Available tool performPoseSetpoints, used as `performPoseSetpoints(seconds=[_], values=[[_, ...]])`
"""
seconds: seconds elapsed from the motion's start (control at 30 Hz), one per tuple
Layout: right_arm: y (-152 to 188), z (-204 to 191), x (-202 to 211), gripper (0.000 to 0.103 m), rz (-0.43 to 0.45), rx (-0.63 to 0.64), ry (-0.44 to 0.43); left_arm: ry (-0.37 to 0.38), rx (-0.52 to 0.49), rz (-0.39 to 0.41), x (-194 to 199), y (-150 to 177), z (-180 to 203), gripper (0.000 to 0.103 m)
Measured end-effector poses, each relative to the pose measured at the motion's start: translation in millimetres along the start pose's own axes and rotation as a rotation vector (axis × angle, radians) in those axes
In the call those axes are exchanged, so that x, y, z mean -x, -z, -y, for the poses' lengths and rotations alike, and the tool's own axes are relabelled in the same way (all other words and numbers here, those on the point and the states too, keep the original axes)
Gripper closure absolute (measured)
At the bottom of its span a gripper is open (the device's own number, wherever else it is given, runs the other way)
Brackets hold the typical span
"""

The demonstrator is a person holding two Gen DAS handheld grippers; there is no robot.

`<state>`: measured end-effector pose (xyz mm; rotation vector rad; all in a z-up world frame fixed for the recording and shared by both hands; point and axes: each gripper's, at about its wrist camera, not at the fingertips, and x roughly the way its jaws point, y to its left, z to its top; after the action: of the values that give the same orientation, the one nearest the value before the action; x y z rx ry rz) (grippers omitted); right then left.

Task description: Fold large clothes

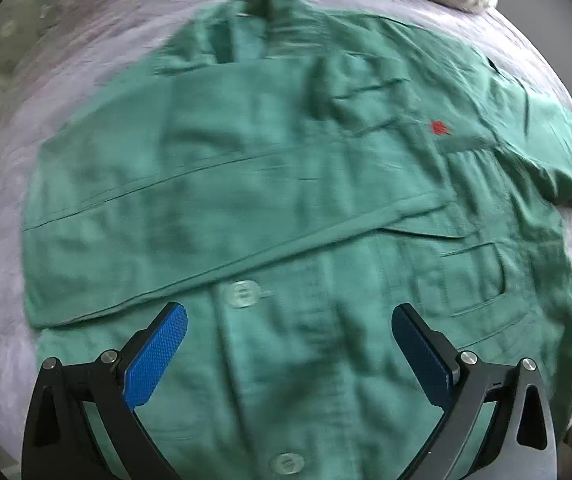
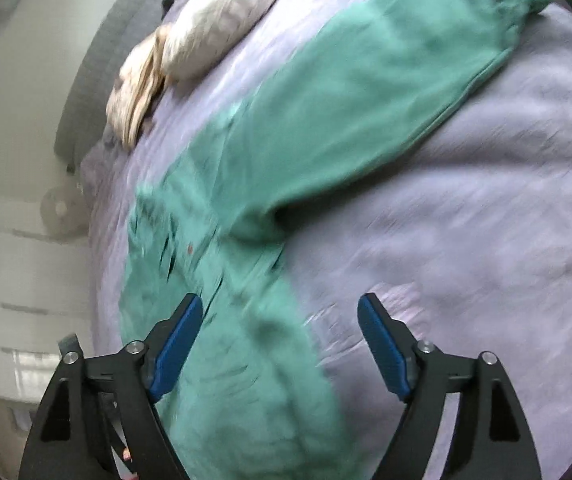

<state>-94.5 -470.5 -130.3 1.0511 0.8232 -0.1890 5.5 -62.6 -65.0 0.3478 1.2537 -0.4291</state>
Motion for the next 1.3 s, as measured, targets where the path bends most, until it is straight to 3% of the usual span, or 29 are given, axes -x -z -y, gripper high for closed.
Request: performPoseSetpoints(seconds=[0.1, 0.13, 0.3, 0.57, 0.73, 1.0, 1.07, 1.13, 1.23, 1.3], values=[[-22.5, 20.3, 18.4, 0.013, 0.061, -0.032, 0.000, 0.013, -0.014, 0.013, -15.9, -4.1, 26.7, 0.000], [-30.8, 29.4, 23.9, 0.000, 0.079, -0.051, -0.002, 0.021, -0.019, 0.022, -20.4, -5.5, 35.0, 0.000], [-68.8, 72.3, 40.9, 0.000, 0.149, -0.154, -0.007, 0.029, -0.053, 0.067, -42.8, -14.9, 76.3, 0.000], [-128.1, 121.6, 41.5, 0.000, 0.254, -0.297, -0.049, 0.057, -0.072, 0.064, -78.0, -39.9, 124.3, 0.000], [-156.3, 135.6, 28.5, 0.000, 0.277, -0.353, -0.104, 0.058, -0.068, 0.050, -104.4, -58.7, 168.2, 0.000], [-178.8, 142.9, 13.9, 0.001, 0.338, -0.488, -0.232, 0.049, -0.065, 0.055, -131.5, -61.5, 178.5, 0.000], [-179.6, 147.8, 9.3, 0.019, 0.329, -0.544, -0.250, 0.019, -0.060, 0.059, -140.1, -67.9, 177.3, 0.000], [-179.9, 152.3, 0.8, 0.098, 0.288, -0.602, -0.236, 0.021, -0.051, 0.054, -149.3, -72.1, 173.9, 0.000], [-175.8, 150.4, -2.5, 0.099, 0.307, -0.636, -0.290, 0.031, -0.030, 0.060, -161.9, -74.6, 155.2, 0.000], [-177.0, 129.8, 1.9, 0.099, 0.325, -0.567, -0.324, 0.025, -0.022, 0.073, -167.4, -73.6, 140.7, 0.000]])
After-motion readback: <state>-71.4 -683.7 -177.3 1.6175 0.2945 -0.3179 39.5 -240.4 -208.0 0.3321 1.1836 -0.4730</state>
